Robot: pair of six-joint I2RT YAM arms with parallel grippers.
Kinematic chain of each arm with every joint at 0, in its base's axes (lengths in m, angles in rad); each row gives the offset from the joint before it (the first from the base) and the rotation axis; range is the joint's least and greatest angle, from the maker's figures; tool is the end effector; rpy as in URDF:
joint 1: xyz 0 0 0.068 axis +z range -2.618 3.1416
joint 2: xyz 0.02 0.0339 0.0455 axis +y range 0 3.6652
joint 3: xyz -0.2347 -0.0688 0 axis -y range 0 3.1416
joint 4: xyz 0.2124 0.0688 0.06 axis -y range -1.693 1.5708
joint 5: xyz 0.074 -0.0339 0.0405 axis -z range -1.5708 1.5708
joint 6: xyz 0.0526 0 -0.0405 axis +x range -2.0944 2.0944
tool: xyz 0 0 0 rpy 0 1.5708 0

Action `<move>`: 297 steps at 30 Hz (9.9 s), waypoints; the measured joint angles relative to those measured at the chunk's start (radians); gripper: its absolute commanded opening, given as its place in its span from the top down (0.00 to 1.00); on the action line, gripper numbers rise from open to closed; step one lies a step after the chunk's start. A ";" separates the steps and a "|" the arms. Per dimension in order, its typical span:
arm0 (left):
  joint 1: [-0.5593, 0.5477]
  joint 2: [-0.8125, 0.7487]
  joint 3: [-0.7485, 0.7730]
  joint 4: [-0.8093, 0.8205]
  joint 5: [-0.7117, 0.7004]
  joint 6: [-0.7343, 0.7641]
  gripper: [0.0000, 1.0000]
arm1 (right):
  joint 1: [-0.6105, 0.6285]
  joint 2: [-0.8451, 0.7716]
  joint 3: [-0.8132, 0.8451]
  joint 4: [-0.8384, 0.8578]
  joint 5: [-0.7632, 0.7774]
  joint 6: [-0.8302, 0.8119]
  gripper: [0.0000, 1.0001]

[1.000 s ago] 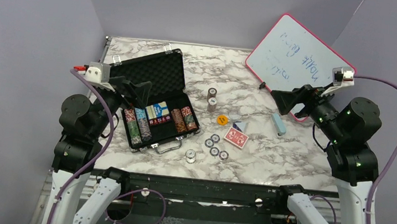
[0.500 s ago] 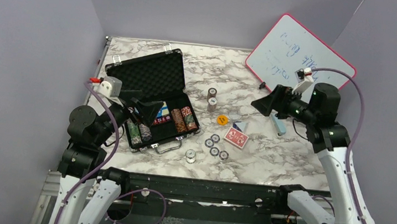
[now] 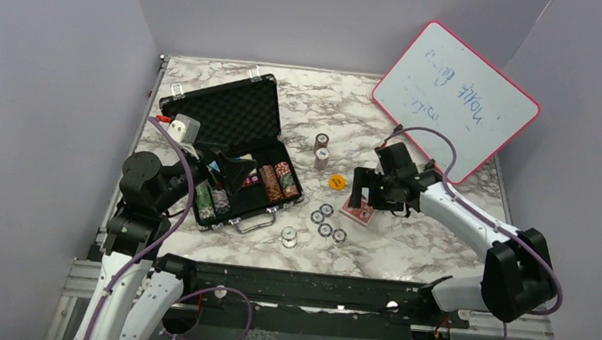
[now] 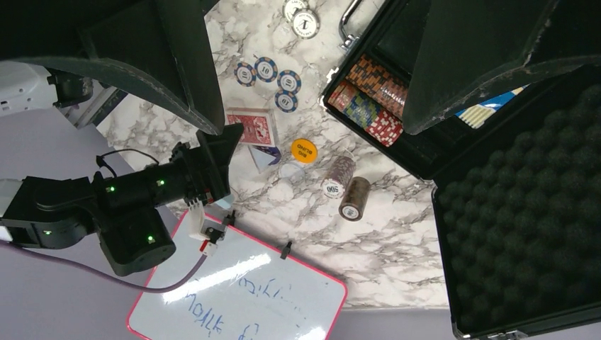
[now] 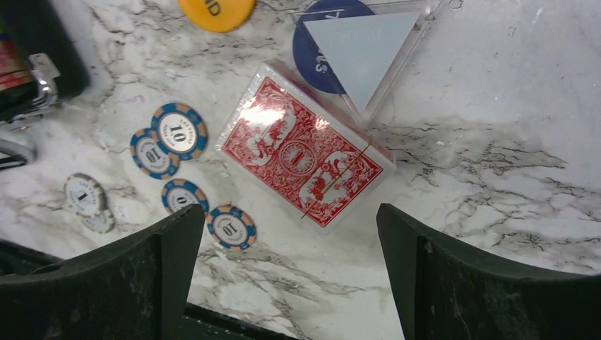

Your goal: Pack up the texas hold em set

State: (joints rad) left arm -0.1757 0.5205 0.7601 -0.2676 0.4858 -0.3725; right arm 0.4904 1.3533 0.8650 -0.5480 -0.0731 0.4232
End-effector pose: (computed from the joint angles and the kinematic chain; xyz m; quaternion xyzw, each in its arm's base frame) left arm 0.1227 -0.0467 0.3355 0.0985 0.7090 -0.3492 0.6047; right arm 0.2183 0.1209 0.1872 -0.0420 0.9630 0.1480 0.2213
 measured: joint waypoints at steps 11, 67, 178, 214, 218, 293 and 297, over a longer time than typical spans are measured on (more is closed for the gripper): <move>0.000 0.022 0.000 -0.029 0.001 -0.001 0.01 | 0.016 0.137 -0.010 0.134 0.042 -0.034 0.05; 0.000 0.255 0.063 -0.073 -0.010 -0.116 0.01 | 0.189 0.226 0.059 -0.001 0.165 -0.136 0.49; -0.249 0.330 -0.200 -0.219 -0.768 -0.583 0.36 | 0.288 -0.525 -0.250 0.315 0.045 0.314 0.13; -0.249 0.505 -0.218 -0.105 -0.713 -0.517 0.46 | 0.288 -0.508 -0.269 0.306 0.093 0.300 0.13; -0.242 0.505 -0.204 -0.126 -0.715 -0.494 0.46 | 0.288 -0.502 -0.269 0.306 0.096 0.298 0.12; -0.223 0.412 -0.153 0.094 -0.397 -0.185 0.12 | 0.283 0.569 0.364 0.485 0.495 -0.032 0.63; -0.223 0.417 -0.153 0.094 -0.397 -0.183 0.12 | 0.282 0.564 0.356 0.501 0.495 -0.049 0.70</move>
State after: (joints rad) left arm -0.3985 0.9375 0.6071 -0.1734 0.0891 -0.5556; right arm 0.7723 1.9171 1.2205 -0.0471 0.4217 0.3740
